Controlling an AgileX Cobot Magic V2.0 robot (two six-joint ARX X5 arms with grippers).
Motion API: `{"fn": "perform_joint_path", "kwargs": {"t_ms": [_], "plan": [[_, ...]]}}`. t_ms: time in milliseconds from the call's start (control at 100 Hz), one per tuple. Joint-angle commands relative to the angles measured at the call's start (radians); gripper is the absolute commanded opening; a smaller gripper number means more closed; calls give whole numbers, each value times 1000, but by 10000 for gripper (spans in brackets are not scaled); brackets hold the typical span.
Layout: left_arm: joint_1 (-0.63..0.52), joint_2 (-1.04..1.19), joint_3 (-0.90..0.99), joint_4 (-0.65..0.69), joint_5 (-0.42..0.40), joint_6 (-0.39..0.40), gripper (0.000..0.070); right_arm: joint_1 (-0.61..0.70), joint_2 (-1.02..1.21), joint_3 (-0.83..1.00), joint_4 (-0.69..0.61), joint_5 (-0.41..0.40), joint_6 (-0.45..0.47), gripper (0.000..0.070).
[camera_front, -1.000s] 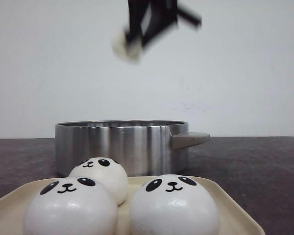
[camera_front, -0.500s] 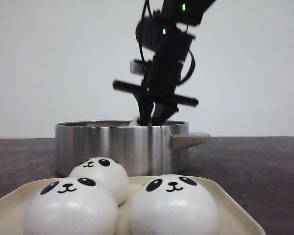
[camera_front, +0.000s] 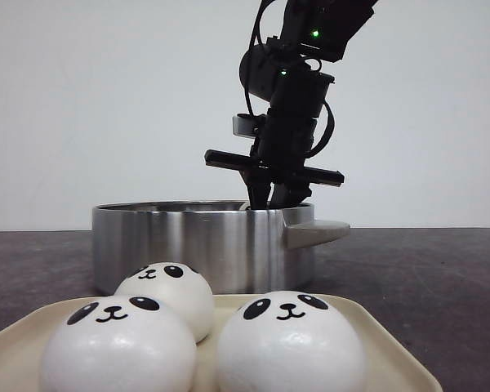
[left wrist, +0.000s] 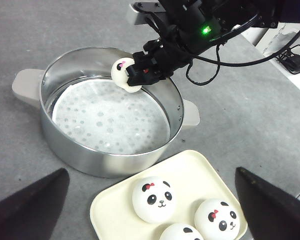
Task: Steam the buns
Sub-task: 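Lift the bun with the right gripper and lower it into the steel pot, then open the right gripper to release the bun and withdraw upward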
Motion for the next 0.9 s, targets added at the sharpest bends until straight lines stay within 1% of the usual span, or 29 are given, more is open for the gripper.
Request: {"fn": "perform_joint_path", "kwargs": {"t_ms": [0, 30, 90, 210, 240, 270, 350, 390, 480, 560, 630, 760, 830, 860, 890], "plan": [[-5, 5, 14, 11, -2, 10, 663, 11, 29, 27, -9, -2, 6, 134], [-5, 5, 14, 11, -2, 10, 663, 11, 29, 27, -13, -2, 6, 172], [-5, 5, 14, 11, -2, 10, 663, 12, 29, 27, -18, 0, 6, 209], [-5, 5, 14, 10, -2, 10, 663, 12, 29, 26, -19, 0, 6, 219], [-5, 5, 14, 10, -2, 10, 663, 12, 29, 27, -20, 1, 6, 230], [-5, 5, 14, 9, -2, 9, 663, 12, 29, 27, -21, 2, 6, 262], [-5, 5, 14, 2, -2, 9, 663, 12, 29, 27, -22, 2, 6, 378], [-5, 5, 14, -5, -2, 9, 663, 12, 29, 27, -21, 3, 6, 408], [-5, 5, 14, -16, -2, 10, 663, 18, 27, 27, -10, 7, 8, 409], [-5, 5, 14, -26, -2, 9, 663, 18, 13, 40, -14, -22, 0, 409], [-5, 5, 14, -39, -2, 8, 663, 17, -9, 57, -34, -48, -31, 409], [-5, 5, 13, -69, -2, 9, 663, 18, -101, 69, -69, -50, -93, 408], [-5, 5, 13, -83, -2, -6, 663, 24, -172, 69, -100, -53, -121, 406], [-5, 6, 13, -89, -2, -19, 663, 30, -206, 69, -120, -52, -133, 395], [-5, 8, 12, -91, 0, -37, 663, 36, -241, 69, -140, -51, -149, 354]]}}
